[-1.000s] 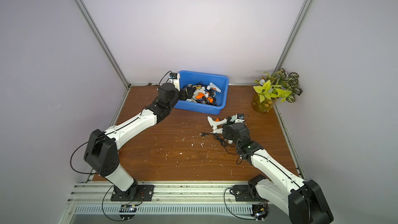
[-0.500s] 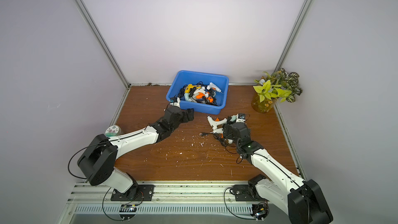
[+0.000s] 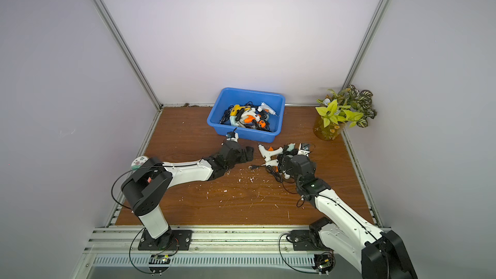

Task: Put the hot melt glue gun into the storage box
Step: Move the hot melt adhesive gun to the center of the board.

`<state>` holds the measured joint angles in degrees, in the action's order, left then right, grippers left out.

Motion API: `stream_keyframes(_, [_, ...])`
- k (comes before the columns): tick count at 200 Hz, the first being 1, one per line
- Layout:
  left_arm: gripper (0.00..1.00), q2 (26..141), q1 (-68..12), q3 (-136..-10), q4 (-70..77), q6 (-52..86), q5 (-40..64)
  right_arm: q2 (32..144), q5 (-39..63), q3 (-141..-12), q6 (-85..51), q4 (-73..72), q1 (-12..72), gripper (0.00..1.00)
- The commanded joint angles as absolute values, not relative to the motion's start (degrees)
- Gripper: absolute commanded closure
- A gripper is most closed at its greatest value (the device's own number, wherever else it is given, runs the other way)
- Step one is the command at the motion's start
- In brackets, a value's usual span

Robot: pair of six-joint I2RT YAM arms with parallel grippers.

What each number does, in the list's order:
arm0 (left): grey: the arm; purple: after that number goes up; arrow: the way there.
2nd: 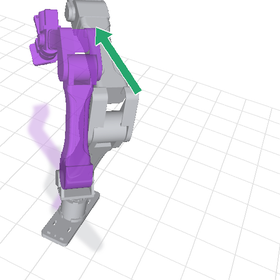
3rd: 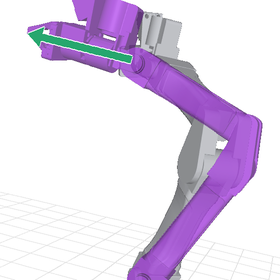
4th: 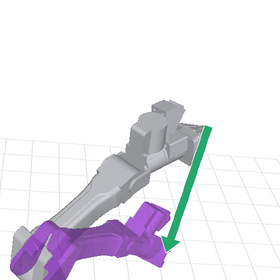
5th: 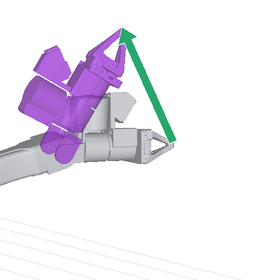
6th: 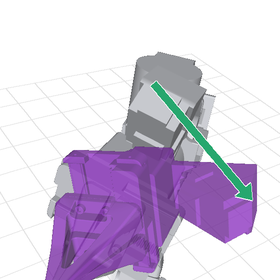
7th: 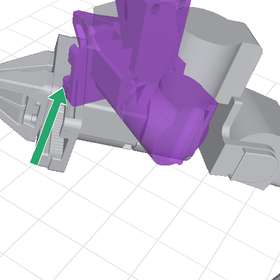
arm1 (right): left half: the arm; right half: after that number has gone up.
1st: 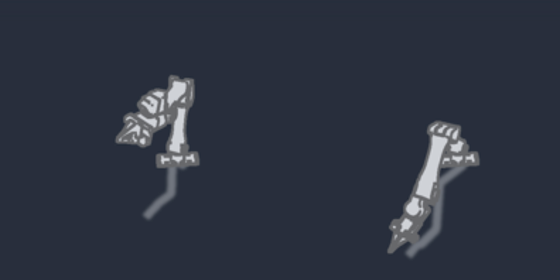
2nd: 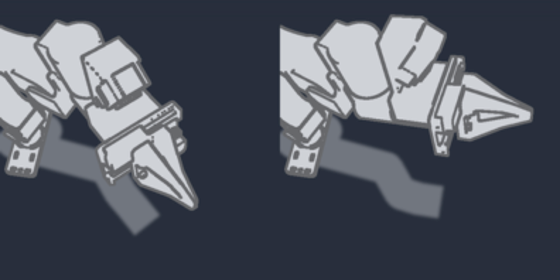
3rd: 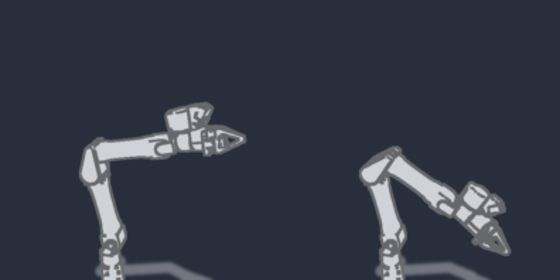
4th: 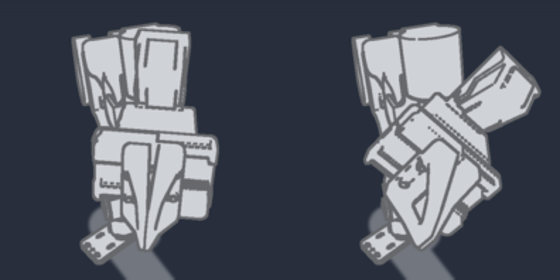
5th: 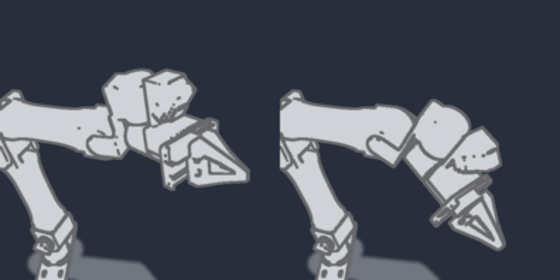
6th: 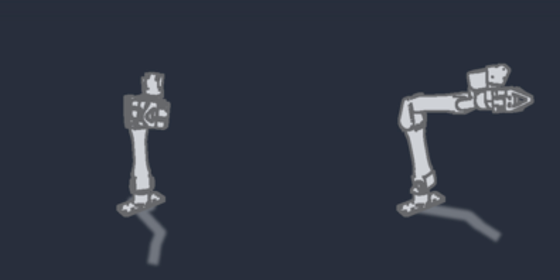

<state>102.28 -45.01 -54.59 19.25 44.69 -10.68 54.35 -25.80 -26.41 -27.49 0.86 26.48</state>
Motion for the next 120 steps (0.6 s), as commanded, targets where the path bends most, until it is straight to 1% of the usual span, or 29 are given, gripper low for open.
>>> stream_keyframes(1, [0.03,103.8,-46.2,-56.9,20.3,44.9,-10.0,52.4,-28.4,-25.8,-27.4,0.8,26.0,0.01])
stream_keyframes(20, [0.1,105.2,-46.2,-58.0,20.4,44.9,-9.8,51.1,-29.2,-25.4,-27.4,1.2,25.9,0.01])
stream_keyframes(47, [0.12,107.6,-46.4,-60.4,19.6,44.6,-9.2,49.4,-29.9,-24.4,-27.5,1.0,25.7,0.01])
stream_keyframes(78, [0.21,110.4,-47.0,-62.4,20.3,44.8,-6.5,48.4,-30.0,-24.1,-27.5,1.0,25.4,0.01])
stream_keyframes(120, [0.21,113.3,-49.2,-65.4,20.3,45.6,-6.1,48.2,-29.7,-23.7,-27.8,1.1,25.2,0.01])
